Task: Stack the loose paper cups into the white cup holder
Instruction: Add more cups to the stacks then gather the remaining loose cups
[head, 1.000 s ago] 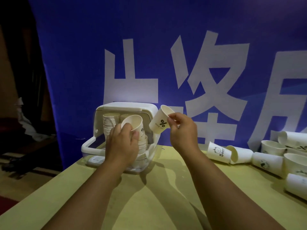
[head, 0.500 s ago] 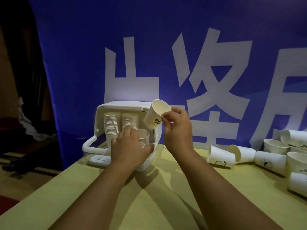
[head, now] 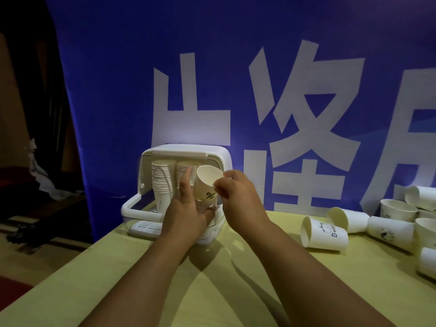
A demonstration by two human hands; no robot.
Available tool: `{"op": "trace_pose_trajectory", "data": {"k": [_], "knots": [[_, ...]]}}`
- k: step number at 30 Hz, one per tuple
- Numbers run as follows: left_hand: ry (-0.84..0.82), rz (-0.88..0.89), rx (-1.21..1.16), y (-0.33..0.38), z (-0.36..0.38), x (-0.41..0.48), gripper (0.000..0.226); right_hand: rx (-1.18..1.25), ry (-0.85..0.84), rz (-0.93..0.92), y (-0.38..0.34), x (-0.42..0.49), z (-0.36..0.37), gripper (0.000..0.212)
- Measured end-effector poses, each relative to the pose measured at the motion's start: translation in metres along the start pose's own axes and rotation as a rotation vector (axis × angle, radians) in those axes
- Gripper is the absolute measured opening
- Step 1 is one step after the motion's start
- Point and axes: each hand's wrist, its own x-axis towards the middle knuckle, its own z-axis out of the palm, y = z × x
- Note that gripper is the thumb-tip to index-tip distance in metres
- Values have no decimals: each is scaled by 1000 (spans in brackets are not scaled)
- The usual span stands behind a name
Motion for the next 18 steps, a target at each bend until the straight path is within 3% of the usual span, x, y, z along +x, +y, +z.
{"op": "trace_pose_trajectory", "data": {"k": [3, 6, 11, 15, 18], "knots": [[22, 63, 48, -1, 0, 0, 114, 82, -23, 32, -1, -1, 4, 25], [4, 29, 55, -6, 3, 2, 91, 235, -103, 109, -1, -3, 5, 40], [-25, -35, 79, -10, 7, 5, 55, 110, -318, 46, 6, -15, 18, 63], [-9, -23, 149, -6, 5, 0, 60, 134, -243, 100, 1, -17, 3, 54], [151, 93, 258, 6, 1, -9, 49, 130, -89, 200, 8, -21, -24, 27]]}}
